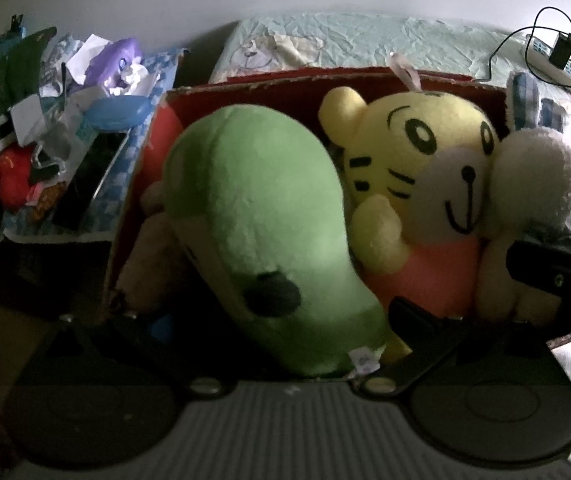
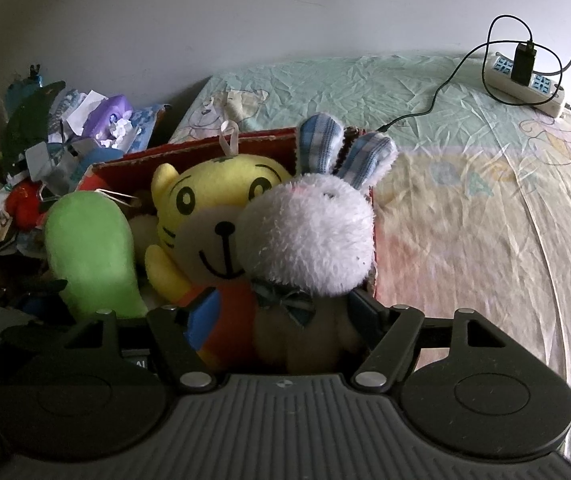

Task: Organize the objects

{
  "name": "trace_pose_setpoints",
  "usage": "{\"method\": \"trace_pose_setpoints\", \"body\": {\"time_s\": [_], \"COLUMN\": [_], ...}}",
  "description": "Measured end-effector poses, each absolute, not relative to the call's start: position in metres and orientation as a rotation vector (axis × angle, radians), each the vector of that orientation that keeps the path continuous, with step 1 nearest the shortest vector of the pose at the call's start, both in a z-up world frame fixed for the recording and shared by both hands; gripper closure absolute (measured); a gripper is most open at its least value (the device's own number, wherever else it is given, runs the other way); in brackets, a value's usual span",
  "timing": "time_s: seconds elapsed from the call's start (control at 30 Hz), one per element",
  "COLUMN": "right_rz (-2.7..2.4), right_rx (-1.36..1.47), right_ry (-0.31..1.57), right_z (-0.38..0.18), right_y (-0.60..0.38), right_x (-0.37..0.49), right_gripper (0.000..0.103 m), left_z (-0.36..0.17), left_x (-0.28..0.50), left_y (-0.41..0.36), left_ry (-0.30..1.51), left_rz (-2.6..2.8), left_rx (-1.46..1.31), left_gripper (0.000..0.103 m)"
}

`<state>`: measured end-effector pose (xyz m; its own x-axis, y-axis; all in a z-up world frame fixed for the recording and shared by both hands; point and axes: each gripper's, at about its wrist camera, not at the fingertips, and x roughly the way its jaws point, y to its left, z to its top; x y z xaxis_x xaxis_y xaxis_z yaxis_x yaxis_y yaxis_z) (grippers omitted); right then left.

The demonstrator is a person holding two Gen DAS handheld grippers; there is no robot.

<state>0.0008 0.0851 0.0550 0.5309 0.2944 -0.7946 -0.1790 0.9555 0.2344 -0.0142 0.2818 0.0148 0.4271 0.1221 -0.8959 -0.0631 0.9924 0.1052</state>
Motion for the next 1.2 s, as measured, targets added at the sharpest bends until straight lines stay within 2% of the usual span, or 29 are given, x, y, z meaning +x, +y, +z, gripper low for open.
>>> {"method": "trace_pose_setpoints", "body": {"time_s": [1.2], "right_rz": [0.298], "right_rx": [0.135], "right_ry": [0.978], "right_z": [0.0537], "right_y": [0.0828], "right_x": [-0.0036], "right_gripper": [0.030], "left_z": [0.0114], "left_x": [-0.0194], "left_y": [0.2805], "left_ry": [1.116], "left_rz": [0.106], "left_rx": [0.065], "left_gripper": [0.000]}}
